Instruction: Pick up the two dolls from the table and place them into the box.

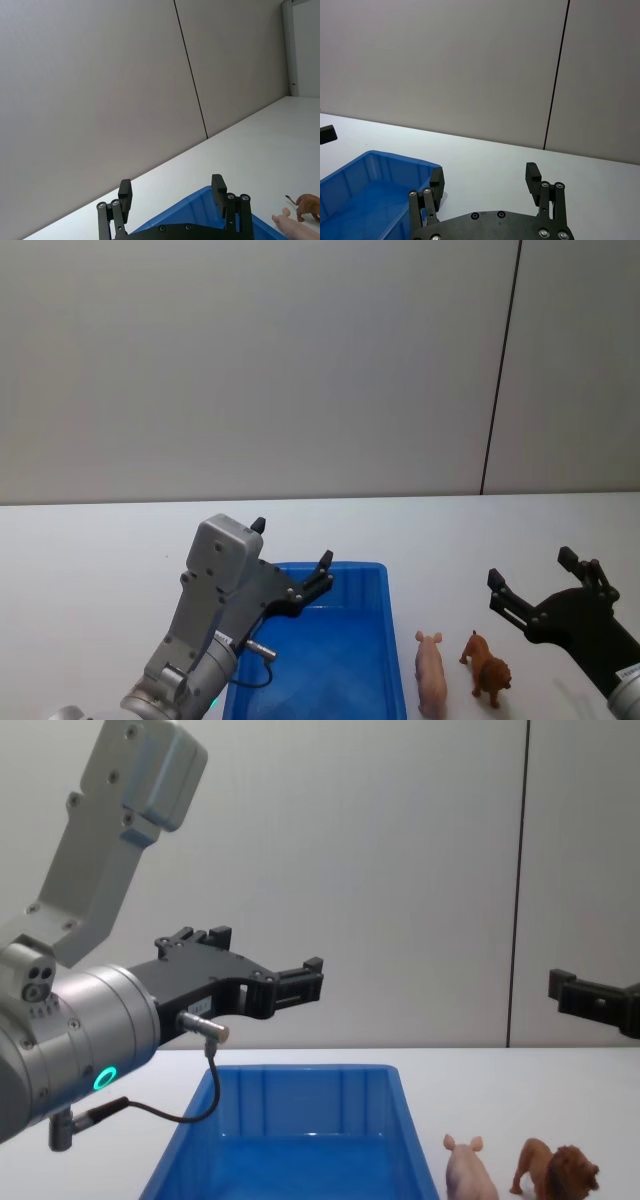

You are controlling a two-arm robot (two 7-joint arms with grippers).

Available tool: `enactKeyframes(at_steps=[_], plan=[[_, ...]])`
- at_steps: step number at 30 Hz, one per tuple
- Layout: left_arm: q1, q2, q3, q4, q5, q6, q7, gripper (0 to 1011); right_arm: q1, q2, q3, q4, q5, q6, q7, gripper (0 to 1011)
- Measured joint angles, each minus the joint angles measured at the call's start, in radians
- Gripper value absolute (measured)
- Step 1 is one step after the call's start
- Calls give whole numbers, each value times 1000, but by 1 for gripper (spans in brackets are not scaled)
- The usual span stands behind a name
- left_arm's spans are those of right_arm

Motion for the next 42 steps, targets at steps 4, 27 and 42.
enactKeyframes(at_steps=[4, 27, 42], plan=[[0, 0, 0, 0, 0, 0, 0, 1001, 0, 0, 0, 0, 0, 0, 0, 1001], [0, 0, 0, 0, 0, 0, 0, 1001, 0, 3, 2, 1, 1, 0, 3, 1001], [0, 0, 0, 0, 0, 0, 0, 1001, -6, 44, 32, 25, 42, 66, 59, 1001]])
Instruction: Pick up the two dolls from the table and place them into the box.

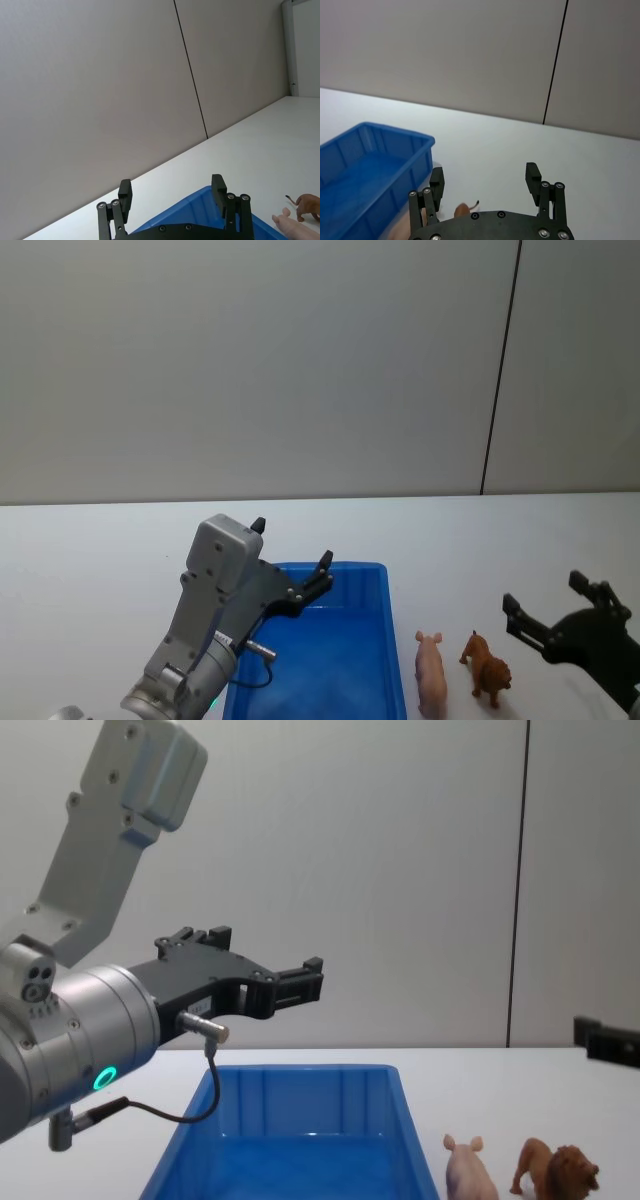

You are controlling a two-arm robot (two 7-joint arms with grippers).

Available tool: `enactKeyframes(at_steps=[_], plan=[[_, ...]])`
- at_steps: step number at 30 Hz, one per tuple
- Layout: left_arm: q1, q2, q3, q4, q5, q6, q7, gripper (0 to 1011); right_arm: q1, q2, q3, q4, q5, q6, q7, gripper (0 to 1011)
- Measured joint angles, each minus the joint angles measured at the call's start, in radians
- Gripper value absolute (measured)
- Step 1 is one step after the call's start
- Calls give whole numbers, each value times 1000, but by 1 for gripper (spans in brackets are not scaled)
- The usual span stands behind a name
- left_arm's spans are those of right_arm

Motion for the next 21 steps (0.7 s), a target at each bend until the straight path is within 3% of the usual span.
enactKeyframes(at_steps=[8, 21], plan=[[0, 0, 0, 0, 0, 0, 0, 1001, -4, 21, 7, 26, 9, 57, 57, 1001], [0, 0, 0, 0, 0, 0, 0, 1001, -4, 16, -11, 66, 2, 116, 119, 1001]])
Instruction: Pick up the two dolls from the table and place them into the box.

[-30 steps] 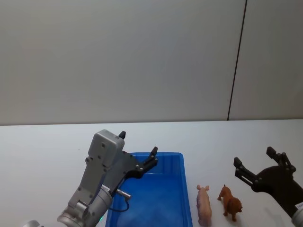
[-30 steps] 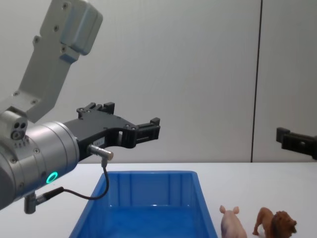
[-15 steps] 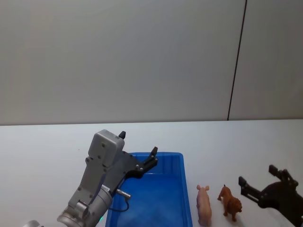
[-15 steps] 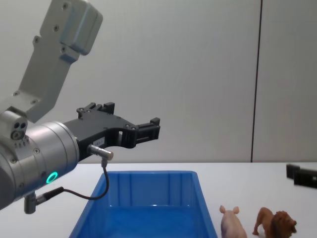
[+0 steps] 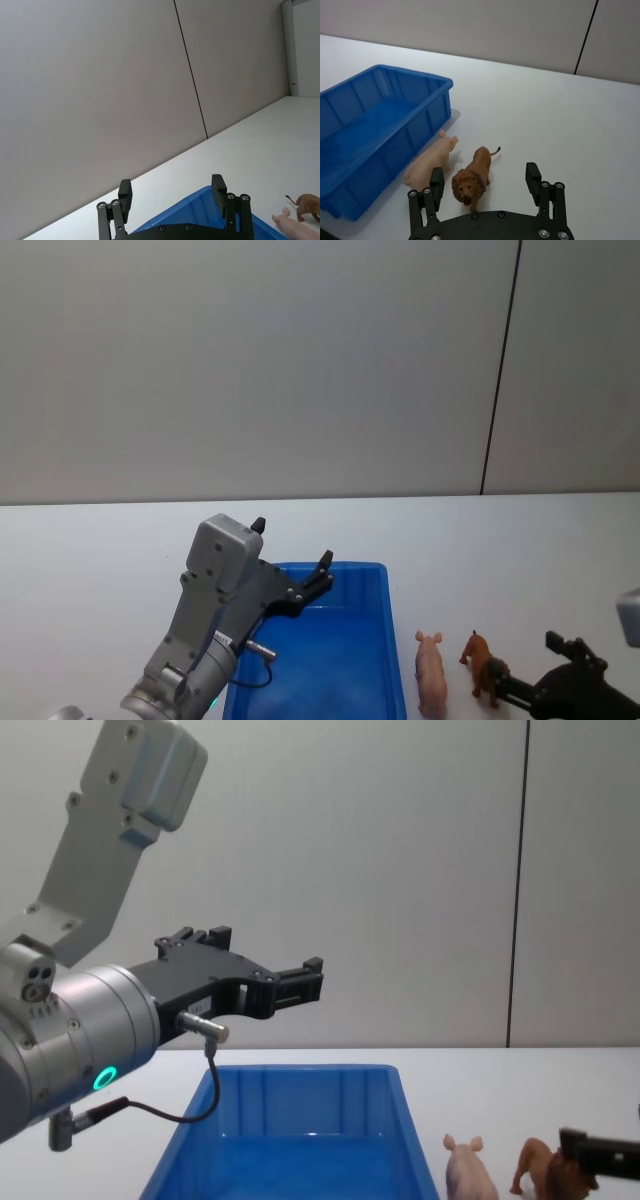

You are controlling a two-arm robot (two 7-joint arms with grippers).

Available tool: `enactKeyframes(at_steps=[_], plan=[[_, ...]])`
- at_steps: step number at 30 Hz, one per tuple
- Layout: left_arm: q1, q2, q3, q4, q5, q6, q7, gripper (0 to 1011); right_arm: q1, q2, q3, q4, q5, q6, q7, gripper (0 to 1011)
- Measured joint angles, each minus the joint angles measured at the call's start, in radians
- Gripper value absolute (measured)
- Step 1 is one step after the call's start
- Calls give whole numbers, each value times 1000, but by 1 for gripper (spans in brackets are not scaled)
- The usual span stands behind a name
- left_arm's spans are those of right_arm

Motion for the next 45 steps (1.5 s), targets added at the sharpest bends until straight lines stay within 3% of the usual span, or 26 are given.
enactKeyframes(at_steps=[26, 33, 45], plan=[[0, 0, 0, 0, 0, 0, 0, 1001, 35, -48, -30, 92, -21, 1, 1, 996], [0, 0, 0, 0, 0, 0, 0, 1001, 49, -61, -37, 119, -22, -3, 16, 836], [0, 0, 0, 0, 0, 0, 0, 1001, 60, -72, -41, 138, -17, -23, 25, 444]])
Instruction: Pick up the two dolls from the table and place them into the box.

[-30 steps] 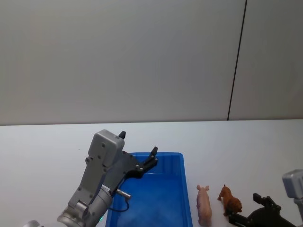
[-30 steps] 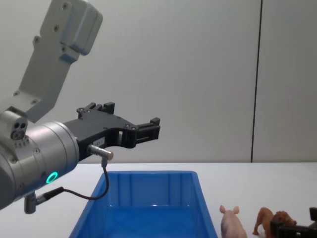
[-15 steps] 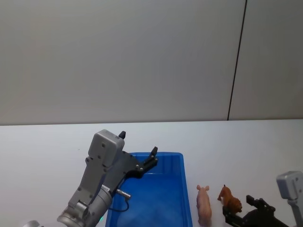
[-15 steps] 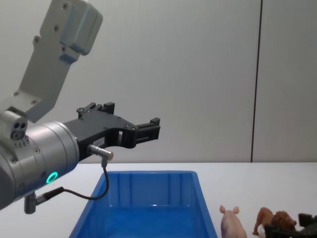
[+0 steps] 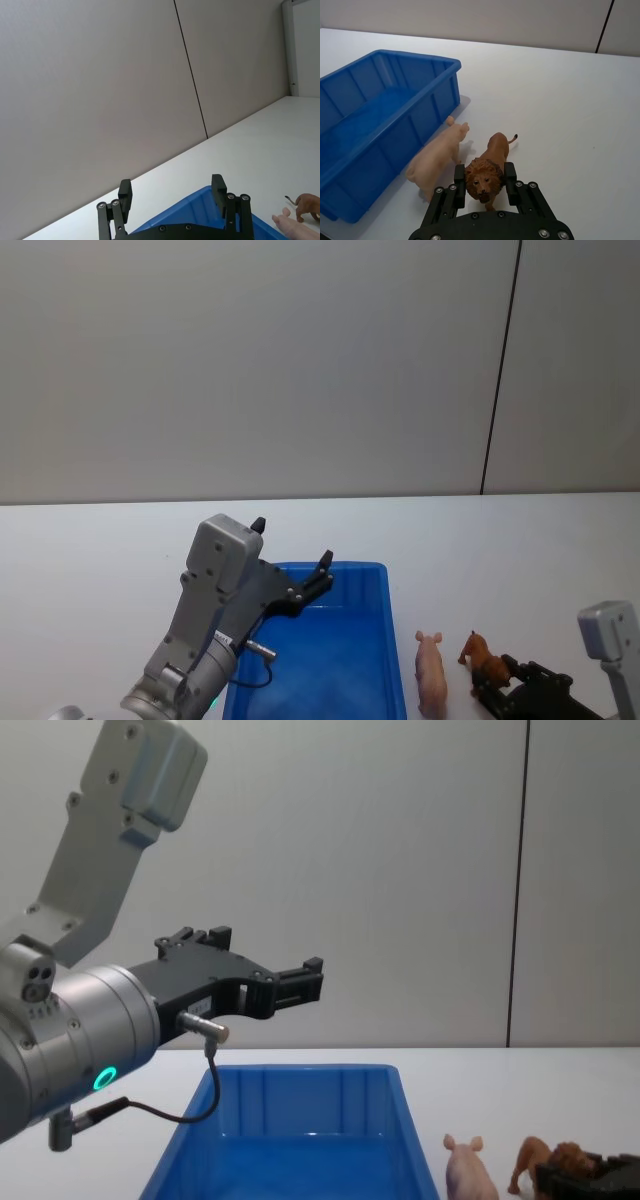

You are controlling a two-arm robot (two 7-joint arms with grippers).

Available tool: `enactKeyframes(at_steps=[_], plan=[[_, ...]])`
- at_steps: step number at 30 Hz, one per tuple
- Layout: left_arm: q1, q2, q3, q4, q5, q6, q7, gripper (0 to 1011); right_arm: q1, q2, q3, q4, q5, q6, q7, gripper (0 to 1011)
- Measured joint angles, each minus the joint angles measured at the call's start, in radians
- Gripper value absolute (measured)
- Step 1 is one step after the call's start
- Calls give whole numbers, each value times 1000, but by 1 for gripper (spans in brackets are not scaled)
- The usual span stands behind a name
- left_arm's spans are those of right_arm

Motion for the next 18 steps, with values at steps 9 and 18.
enactKeyframes(at_steps=[9, 18], plan=[[0, 0, 0, 0, 0, 0, 0, 1001, 1, 1, 1, -15, -18, -49, -11, 439], [0, 0, 0, 0, 0, 0, 0, 1001, 10, 4, 5, -60, -48, -96, -16, 439]])
